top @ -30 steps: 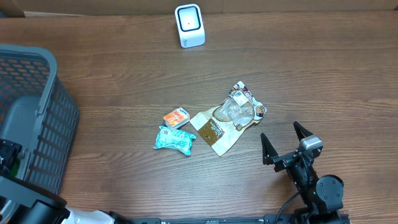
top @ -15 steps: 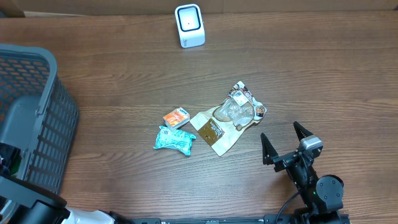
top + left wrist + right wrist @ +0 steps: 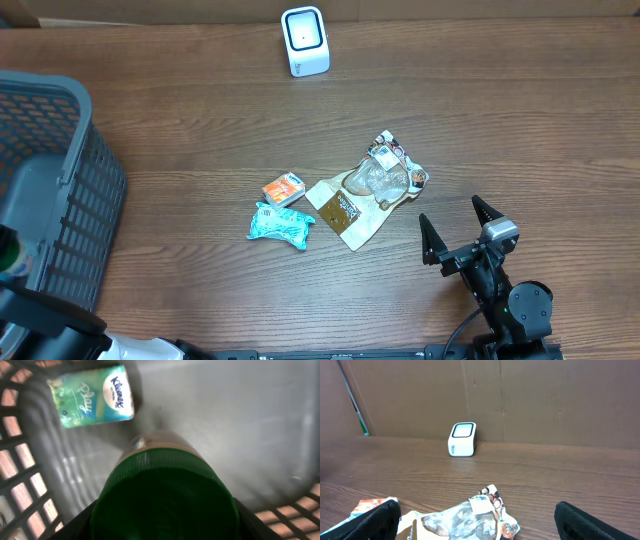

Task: Scan the item barcode
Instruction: 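Grasp the green-lidded jar in the basket with the left gripper, then carry the green-lidded jar out and stand it left of the tissues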

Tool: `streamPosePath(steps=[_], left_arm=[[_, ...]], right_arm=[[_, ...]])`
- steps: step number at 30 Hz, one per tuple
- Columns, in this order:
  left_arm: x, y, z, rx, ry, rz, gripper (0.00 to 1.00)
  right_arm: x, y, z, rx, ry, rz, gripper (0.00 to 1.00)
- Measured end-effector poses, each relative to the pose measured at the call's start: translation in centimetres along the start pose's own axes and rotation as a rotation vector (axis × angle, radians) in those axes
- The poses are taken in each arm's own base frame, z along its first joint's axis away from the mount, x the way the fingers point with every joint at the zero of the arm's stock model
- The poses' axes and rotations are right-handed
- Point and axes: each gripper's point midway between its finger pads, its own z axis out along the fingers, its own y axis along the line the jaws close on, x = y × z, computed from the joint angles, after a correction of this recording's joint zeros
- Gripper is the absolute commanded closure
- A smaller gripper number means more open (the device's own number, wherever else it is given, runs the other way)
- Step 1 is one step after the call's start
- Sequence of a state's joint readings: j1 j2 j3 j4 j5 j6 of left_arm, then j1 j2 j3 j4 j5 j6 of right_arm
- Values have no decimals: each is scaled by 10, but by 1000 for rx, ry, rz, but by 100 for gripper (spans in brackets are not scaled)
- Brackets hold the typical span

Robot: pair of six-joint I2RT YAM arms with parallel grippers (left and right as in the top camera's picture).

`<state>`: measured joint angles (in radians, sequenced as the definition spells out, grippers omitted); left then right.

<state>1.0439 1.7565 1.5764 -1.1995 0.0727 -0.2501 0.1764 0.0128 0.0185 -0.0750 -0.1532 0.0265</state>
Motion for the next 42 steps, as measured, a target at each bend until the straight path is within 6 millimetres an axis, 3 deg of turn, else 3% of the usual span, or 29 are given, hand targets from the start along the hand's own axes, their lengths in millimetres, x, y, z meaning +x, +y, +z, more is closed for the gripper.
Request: streamPosePath(steps=[5,10,16,20,24,27,30,33,38,42], left_arm=[[-9,-16,-39,71,-27,5,55],[-20,-46,-81,213,-83,31,56],[-19,-107,-156,435,-222,161,56],[11,-154,-226,592,-342,310,55],[71,-191,-287,739,-408,487,55],[130,-212,-312,833,-372,632,55],[186,-225,-317,879,-279,766,55],[233,-230,-308,857,-178,885,54],[280,-229,-276,708,-71,1035,55],[300,-231,-241,580,-8,1113,55]], right_arm=[[0,0,0,0,-1,-1,0],[0,0,0,0,-1,-1,0],[0,0,0,0,0,-1,0],[0,0,0,0,-1,0,0],[0,0,0,0,0,-1,0],[0,0,0,0,-1,-1,0],[0,0,0,0,-1,0,0],[0,0,0,0,0,0,0],[0,0,0,0,0,0,0],[0,0,0,0,0,0,0]])
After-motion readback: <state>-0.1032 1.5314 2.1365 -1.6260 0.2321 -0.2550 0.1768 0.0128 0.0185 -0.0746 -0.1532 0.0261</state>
